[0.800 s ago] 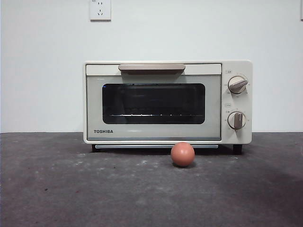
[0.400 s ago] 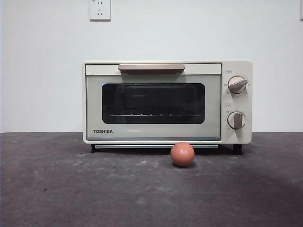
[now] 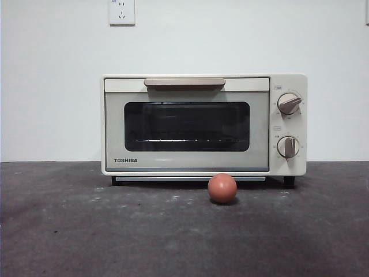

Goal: Eggoven

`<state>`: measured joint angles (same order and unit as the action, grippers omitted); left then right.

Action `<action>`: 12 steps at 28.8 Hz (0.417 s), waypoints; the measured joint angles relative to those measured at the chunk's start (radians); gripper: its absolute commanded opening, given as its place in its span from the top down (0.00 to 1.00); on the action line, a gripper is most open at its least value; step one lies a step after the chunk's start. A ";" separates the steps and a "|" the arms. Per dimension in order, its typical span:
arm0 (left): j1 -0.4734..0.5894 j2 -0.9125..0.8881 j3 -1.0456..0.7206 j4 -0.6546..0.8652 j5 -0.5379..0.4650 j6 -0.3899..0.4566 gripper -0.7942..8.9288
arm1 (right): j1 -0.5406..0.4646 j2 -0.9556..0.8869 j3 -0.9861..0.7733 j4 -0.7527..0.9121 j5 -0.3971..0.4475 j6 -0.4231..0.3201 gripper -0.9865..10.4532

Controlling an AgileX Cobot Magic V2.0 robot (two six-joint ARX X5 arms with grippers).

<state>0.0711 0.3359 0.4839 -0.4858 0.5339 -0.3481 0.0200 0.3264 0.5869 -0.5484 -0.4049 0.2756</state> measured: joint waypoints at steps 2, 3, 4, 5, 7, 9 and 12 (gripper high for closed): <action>-0.002 0.058 0.057 -0.059 0.039 0.047 0.91 | 0.014 0.055 0.052 -0.061 -0.070 -0.038 0.91; -0.004 0.087 0.088 -0.089 0.055 0.072 0.91 | 0.024 0.081 0.078 -0.095 -0.100 -0.058 0.91; -0.009 0.110 0.113 -0.113 0.068 0.095 0.91 | 0.033 0.104 0.100 -0.127 -0.122 -0.075 0.91; -0.018 0.132 0.140 -0.140 0.076 0.118 0.91 | 0.044 0.129 0.124 -0.162 -0.140 -0.096 0.91; -0.041 0.164 0.185 -0.189 0.079 0.156 0.91 | 0.069 0.171 0.166 -0.235 -0.150 -0.137 0.91; -0.067 0.193 0.235 -0.244 0.080 0.194 0.91 | 0.095 0.204 0.198 -0.301 -0.150 -0.174 0.91; -0.108 0.225 0.291 -0.302 0.084 0.238 0.91 | 0.137 0.240 0.227 -0.376 -0.148 -0.221 0.91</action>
<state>-0.0364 0.5606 0.7753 -0.7876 0.6174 -0.1101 0.1566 0.5659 0.8143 -0.9241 -0.5533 0.0547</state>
